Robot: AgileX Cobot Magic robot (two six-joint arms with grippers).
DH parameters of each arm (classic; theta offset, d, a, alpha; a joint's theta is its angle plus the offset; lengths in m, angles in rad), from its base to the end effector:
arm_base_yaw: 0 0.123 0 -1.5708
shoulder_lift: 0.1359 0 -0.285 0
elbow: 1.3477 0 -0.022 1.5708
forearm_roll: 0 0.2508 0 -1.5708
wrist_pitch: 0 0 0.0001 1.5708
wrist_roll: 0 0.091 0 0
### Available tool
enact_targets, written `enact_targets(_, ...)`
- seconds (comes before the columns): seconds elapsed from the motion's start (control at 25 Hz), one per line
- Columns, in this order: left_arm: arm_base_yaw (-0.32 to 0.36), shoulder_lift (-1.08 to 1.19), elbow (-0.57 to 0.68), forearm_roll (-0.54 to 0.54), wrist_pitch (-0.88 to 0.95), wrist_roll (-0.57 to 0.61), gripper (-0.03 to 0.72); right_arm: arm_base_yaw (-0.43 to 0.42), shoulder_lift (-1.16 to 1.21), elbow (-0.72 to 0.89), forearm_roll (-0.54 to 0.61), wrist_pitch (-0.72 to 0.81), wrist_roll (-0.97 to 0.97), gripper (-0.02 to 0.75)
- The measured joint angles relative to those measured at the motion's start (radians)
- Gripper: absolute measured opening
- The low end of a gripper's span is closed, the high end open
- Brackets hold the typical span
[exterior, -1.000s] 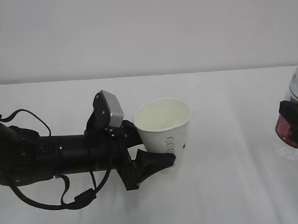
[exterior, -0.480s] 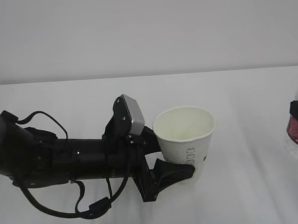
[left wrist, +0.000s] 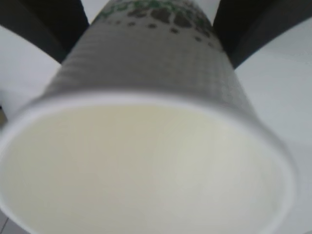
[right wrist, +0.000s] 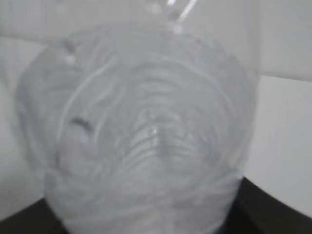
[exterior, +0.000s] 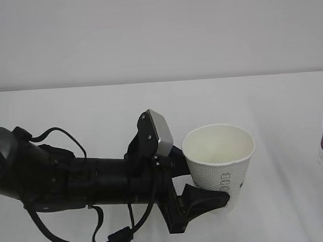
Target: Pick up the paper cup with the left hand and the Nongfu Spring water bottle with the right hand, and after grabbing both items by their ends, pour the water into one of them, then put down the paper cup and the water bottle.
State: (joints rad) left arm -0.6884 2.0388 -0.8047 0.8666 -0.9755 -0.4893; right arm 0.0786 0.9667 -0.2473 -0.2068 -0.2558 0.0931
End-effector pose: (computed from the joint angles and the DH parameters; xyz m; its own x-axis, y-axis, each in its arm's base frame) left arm 0.2342 -0.2670 0.1115 -0.1992 0.2583 -0.9453 0.9677 0.2040 -0.1482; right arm 0.1701 0.0181 0.2129 -0.3556 -0.1351 -0.9248 -0.1655 0.9830 -0.0800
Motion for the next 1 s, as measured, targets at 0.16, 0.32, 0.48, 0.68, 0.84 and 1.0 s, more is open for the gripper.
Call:
enact_targets(0.16, -0.016, 0.0, 0.0, 0.0, 0.0, -0.002, 0.536, 0.0, 0.0, 0.0, -0.012, 0.018, 0.0, 0.428)
enact_targets(0.32, -0.042, 0.0, 0.0, -0.002, 0.0, -0.005, 0.536, 0.0, 0.0, 0.0, -0.022, 0.043, 0.0, 0.428)
enact_targets(0.48, -0.052, 0.0, 0.0, -0.038, -0.009, -0.005, 0.536, 0.0, 0.0, 0.0, -0.069, 0.043, 0.0, 0.428)
enact_targets(0.68, -0.052, 0.0, -0.032, -0.047, -0.027, -0.007, 0.537, 0.0, 0.0, 0.0, -0.093, 0.043, 0.0, 0.427)
enact_targets(0.84, -0.052, 0.0, -0.074, -0.038, 0.001, -0.039, 0.536, 0.0, 0.0, 0.0, -0.098, 0.043, -0.017, 0.427)
enact_targets(1.0, -0.052, 0.0, -0.095, -0.007, 0.026, -0.048, 0.536, 0.0, 0.0, 0.0, -0.098, 0.043, -0.066, 0.427)
